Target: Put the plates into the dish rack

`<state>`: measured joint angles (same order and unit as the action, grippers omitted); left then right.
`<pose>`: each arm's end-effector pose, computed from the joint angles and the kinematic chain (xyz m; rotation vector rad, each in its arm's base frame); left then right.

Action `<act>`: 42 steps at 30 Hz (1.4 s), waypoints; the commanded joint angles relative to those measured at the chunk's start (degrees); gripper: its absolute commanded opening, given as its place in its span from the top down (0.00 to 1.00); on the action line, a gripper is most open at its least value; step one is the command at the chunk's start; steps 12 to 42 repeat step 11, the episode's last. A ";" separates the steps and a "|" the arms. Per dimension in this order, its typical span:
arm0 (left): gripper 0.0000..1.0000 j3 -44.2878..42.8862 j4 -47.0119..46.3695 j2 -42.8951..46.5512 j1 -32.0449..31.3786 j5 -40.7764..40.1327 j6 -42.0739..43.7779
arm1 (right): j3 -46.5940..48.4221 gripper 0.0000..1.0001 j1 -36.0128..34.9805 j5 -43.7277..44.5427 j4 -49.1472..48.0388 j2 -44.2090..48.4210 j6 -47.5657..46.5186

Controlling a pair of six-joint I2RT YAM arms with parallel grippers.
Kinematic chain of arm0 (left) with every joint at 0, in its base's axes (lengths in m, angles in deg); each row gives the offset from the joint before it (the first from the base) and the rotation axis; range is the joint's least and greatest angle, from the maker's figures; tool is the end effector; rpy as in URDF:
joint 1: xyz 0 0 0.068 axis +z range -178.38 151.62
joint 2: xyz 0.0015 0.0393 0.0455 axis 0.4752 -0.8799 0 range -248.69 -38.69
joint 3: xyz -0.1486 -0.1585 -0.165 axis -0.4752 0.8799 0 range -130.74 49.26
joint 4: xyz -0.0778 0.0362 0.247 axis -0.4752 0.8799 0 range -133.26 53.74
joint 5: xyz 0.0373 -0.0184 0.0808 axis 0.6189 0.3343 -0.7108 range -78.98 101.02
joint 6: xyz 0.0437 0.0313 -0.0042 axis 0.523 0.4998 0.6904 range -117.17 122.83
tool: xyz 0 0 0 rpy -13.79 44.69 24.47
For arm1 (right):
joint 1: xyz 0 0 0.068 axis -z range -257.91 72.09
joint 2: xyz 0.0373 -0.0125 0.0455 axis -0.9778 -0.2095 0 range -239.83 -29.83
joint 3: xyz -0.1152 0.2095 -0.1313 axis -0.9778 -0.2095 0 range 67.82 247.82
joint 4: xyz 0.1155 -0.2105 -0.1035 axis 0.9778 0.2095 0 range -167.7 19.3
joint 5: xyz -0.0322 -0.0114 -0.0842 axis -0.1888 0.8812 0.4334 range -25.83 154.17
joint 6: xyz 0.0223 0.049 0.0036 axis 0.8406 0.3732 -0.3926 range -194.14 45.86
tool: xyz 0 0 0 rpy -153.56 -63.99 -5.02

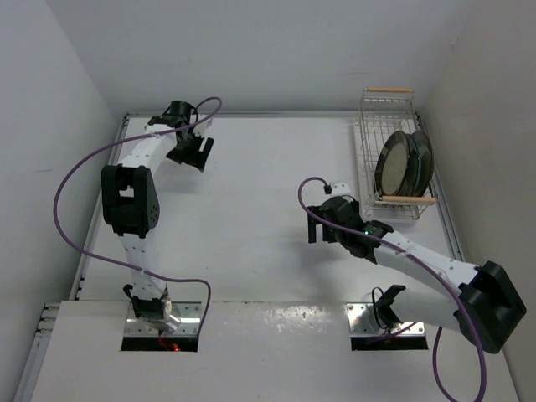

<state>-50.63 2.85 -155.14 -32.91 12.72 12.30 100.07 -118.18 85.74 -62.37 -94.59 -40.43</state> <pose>0.4384 -0.0360 0.2403 0.3344 2.6425 -0.0113 0.1749 0.1311 0.1918 0.0375 2.3385 0.1864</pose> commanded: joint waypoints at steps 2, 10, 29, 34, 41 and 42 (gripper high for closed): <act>0.19 0.05 -1.02 3.59 -0.30 -0.46 -0.16 | 3.61 0.00 -0.33 3.13 0.93 -0.38 2.06; 0.19 0.05 -1.02 3.59 -0.30 -0.46 -0.16 | 5.19 0.00 -0.42 6.03 1.98 -2.13 4.25; 0.19 0.05 -1.02 3.59 -0.30 -0.46 -0.68 | 5.45 0.00 -0.42 6.47 2.68 -2.22 4.69; 0.19 0.05 -1.02 3.59 -0.30 -0.46 -0.68 | 5.45 0.00 -0.42 6.47 2.68 -2.22 4.69; 0.19 0.05 -1.02 3.59 -0.30 -0.46 -0.68 | 5.45 0.00 -0.42 6.47 2.68 -2.22 4.69; 0.19 0.05 -1.02 3.59 -0.30 -0.46 -0.68 | 5.45 0.00 -0.42 6.47 2.68 -2.22 4.69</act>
